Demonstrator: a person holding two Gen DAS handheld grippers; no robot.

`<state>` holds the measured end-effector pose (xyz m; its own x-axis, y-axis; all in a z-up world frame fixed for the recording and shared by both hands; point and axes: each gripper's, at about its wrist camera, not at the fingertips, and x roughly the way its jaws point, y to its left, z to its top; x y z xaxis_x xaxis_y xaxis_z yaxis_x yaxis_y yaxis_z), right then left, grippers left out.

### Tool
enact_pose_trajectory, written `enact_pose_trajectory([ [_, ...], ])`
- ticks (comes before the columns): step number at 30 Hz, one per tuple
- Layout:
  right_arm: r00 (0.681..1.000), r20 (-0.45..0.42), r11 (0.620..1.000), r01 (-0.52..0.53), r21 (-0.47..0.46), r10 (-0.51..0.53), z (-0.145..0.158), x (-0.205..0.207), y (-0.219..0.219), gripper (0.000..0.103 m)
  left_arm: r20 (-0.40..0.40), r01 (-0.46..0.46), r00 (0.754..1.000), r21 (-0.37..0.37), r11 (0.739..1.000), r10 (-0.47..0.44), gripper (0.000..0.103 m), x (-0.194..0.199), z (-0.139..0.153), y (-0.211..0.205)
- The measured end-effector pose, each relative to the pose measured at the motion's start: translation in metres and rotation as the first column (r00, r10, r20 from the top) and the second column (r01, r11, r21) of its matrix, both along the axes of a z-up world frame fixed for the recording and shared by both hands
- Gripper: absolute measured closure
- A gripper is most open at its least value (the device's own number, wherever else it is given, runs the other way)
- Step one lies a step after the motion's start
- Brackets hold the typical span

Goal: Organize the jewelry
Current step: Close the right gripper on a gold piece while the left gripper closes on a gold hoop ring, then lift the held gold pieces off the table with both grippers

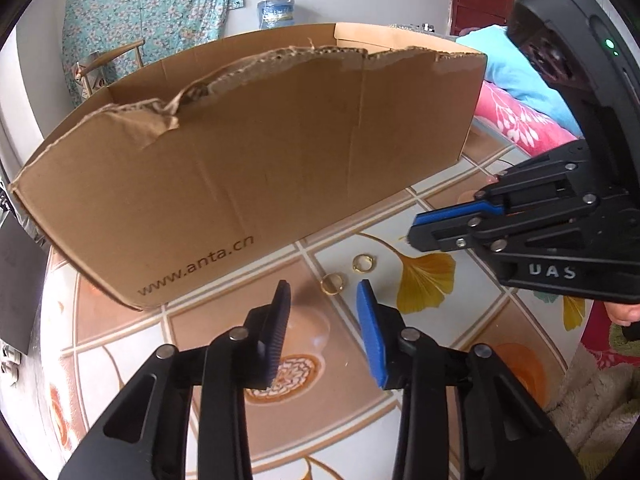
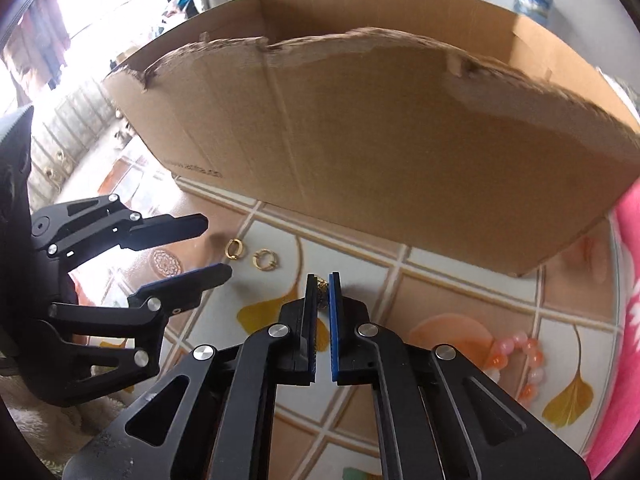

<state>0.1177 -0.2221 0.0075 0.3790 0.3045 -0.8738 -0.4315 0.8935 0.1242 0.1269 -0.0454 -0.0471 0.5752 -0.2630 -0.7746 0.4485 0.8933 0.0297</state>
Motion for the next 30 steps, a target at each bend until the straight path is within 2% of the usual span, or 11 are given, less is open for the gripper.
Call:
enact_pose_trajectory([
  [12,0.998,-0.013,0.997,0.054,0.053,-0.054,-0.002,-0.003,-0.032,0.1,-0.012,-0.011,1.0,-0.013,1.0,0.011,0.085,0.01,-0.001,0.001],
  [22,0.999,-0.012,0.997,0.053,0.052,-0.053,-0.003,-0.002,-0.023,0.1,-0.016,0.002,1.0,-0.014,1.0,-0.003,0.086,0.012,-0.001,-0.002],
  [25,0.999,-0.012,0.997,0.05,0.052,-0.05,-0.003,-0.002,-0.023,0.1,-0.015,0.003,1.0,-0.012,1.0,-0.003,0.09,0.012,-0.001,-0.003],
  [30,0.999,-0.011,0.997,0.049,0.052,-0.048,-0.004,0.0,-0.023,0.1,-0.018,-0.004,1.0,-0.018,1.0,0.004,0.091,0.012,-0.001,-0.003],
])
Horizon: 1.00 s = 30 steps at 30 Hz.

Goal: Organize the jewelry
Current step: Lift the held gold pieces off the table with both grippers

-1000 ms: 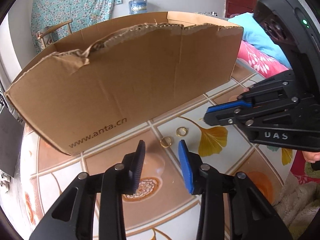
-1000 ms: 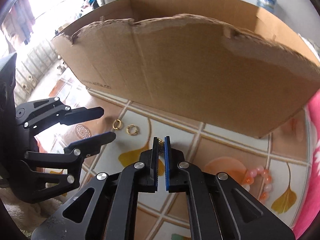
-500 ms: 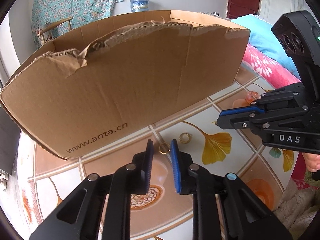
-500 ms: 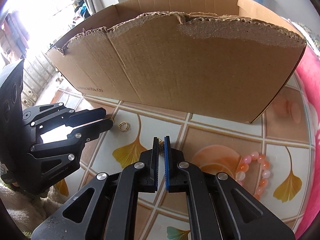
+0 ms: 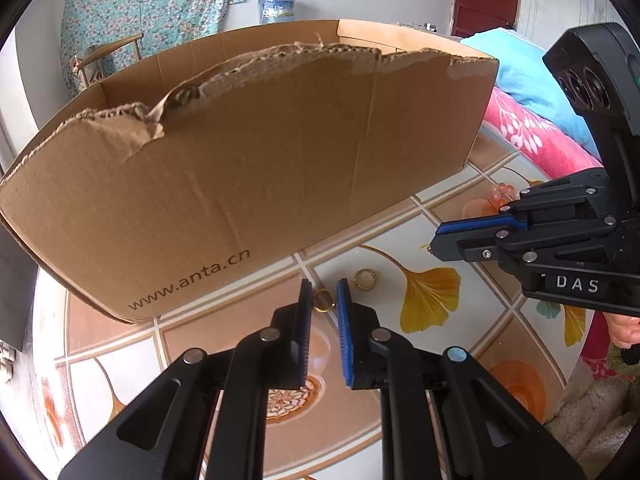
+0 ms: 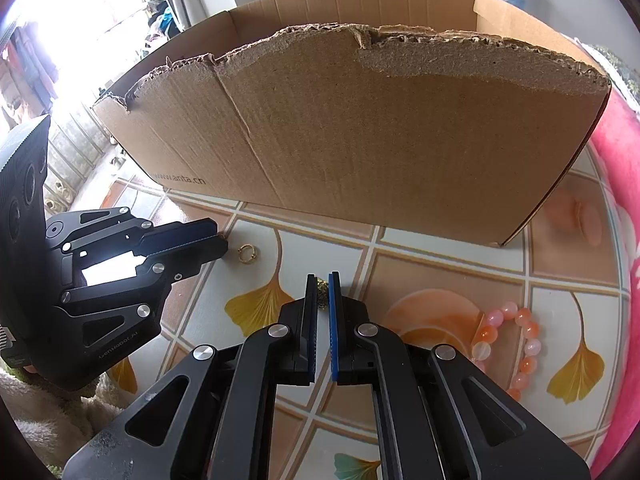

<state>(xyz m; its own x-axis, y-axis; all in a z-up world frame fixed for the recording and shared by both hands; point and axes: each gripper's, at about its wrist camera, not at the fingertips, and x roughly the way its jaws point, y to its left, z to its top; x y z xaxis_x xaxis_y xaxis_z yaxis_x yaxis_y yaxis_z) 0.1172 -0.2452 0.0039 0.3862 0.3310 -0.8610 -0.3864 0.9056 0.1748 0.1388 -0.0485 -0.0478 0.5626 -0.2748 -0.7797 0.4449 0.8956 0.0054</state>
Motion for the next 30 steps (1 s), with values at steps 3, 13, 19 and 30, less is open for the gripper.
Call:
enact_pose_trajectory([
  [3,1.0,0.001,1.0,0.002,-0.004,-0.002,-0.002,0.0,0.001,0.1,0.0,-0.001,1.0,0.0,1.0,0.001,0.091,0.0,0.0,0.001],
  [13,1.0,0.002,1.0,0.006,-0.009,-0.006,0.009,0.001,0.002,0.102,-0.007,-0.009,1.0,-0.02,1.0,0.009,0.091,-0.004,0.002,0.008],
  [19,1.0,0.015,1.0,0.021,0.01,-0.022,0.019,0.0,-0.004,0.102,0.009,-0.016,1.0,-0.016,1.0,0.017,0.091,-0.009,0.008,0.012],
  [30,0.996,0.079,0.998,0.027,0.061,-0.032,0.052,-0.01,-0.015,0.102,0.063,-0.036,0.997,-0.018,0.999,0.037,0.091,-0.031,0.035,0.018],
])
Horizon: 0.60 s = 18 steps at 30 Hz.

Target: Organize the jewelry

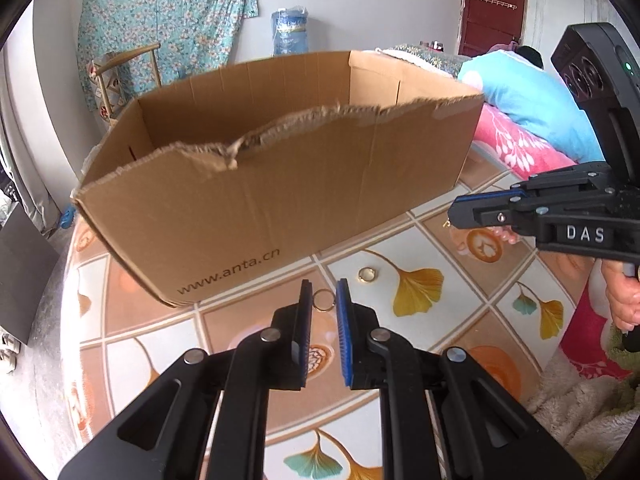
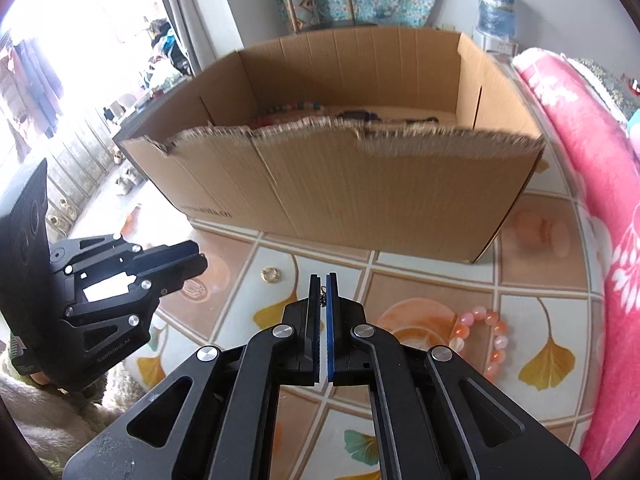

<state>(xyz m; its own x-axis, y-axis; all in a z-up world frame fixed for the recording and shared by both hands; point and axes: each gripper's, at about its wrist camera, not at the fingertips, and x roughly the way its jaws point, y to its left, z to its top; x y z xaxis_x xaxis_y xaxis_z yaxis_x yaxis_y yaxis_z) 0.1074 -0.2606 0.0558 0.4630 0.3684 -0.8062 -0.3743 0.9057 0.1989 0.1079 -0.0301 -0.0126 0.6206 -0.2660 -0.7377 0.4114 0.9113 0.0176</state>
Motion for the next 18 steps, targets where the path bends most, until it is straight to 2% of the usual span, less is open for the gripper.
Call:
enact_pose_trajectory([
  [4,0.999,0.037,0.999,-0.014,0.039,0.013,0.021,-0.008,-0.002,0.102,0.042,0.008,0.999,-0.019,1.0,-0.007,0.091,-0.012,0.022,0.003],
  [5,0.998,0.055,0.998,-0.023,0.05,0.02,0.03,-0.01,-0.001,0.103,0.059,0.013,0.998,-0.034,0.999,-0.011,0.091,-0.016,0.031,0.004],
  [7,0.994,0.105,0.997,-0.046,0.062,0.039,0.048,-0.012,0.002,0.103,0.088,0.025,0.996,-0.06,0.998,-0.019,0.098,-0.02,0.048,0.008],
  [11,0.977,0.2,0.992,-0.091,0.091,0.071,0.082,-0.008,0.006,0.103,0.156,0.044,0.987,-0.105,0.994,-0.027,0.098,-0.017,0.087,0.016],
  [16,0.958,0.276,0.987,-0.113,0.111,0.079,0.101,0.008,0.009,0.103,0.219,0.048,0.975,-0.115,0.992,-0.021,0.098,-0.003,0.114,0.021],
  [18,0.955,0.288,0.987,-0.108,0.118,0.07,0.105,0.015,0.008,0.103,0.217,0.04,0.976,-0.122,0.992,-0.013,0.098,0.005,0.118,0.025],
])
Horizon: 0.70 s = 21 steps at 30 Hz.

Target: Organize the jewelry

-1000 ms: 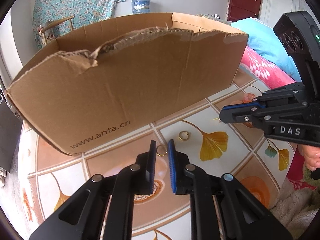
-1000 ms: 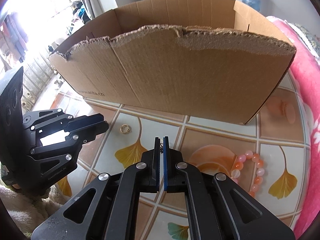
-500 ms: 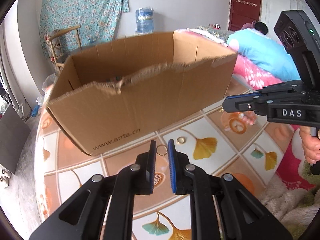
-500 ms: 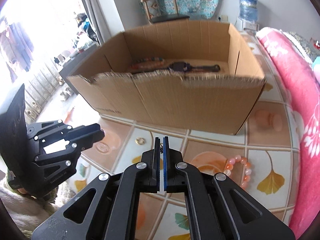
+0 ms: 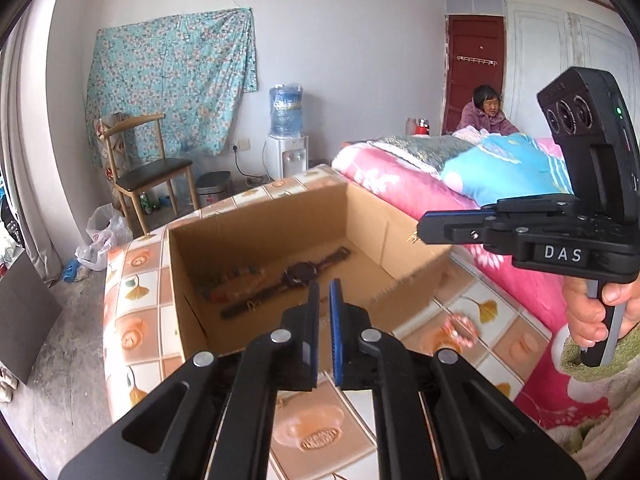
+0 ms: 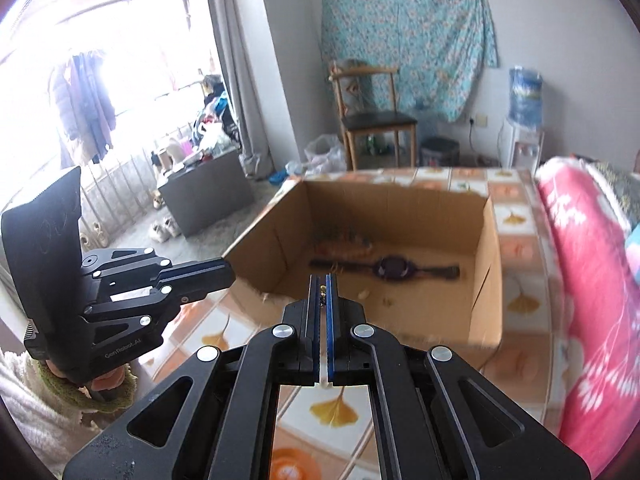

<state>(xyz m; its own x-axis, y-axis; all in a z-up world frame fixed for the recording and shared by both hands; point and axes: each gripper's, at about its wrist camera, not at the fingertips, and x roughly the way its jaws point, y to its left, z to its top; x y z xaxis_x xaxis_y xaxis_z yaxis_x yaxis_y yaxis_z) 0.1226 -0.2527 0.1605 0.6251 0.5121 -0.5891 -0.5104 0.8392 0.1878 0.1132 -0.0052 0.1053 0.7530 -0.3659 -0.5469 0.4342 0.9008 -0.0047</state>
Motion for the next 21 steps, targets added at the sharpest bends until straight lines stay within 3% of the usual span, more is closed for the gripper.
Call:
enact_pose_trajectory([
  [6,1.0,0.0,1.0,0.004,0.031,-0.004,0.0,0.009,-0.004,0.103,-0.072,-0.003,0.997,-0.045,0.999,0.0,0.098,0.002,-0.007,0.014],
  [14,0.996,-0.091,0.999,-0.02,0.049,0.025,-0.024,0.001,-0.001,0.103,-0.226,-0.099,0.97,-0.046,0.994,0.086,0.095,-0.015,-0.052,0.04],
  [17,0.988,-0.152,0.999,-0.023,0.045,0.03,-0.043,-0.004,0.003,0.103,-0.296,-0.134,0.947,-0.027,0.991,0.12,0.092,-0.013,-0.082,0.042],
  [21,0.971,-0.239,1.0,-0.003,0.023,0.008,-0.073,-0.007,0.008,0.102,-0.353,-0.146,0.924,0.022,0.989,0.145,0.078,0.003,-0.114,0.034],
])
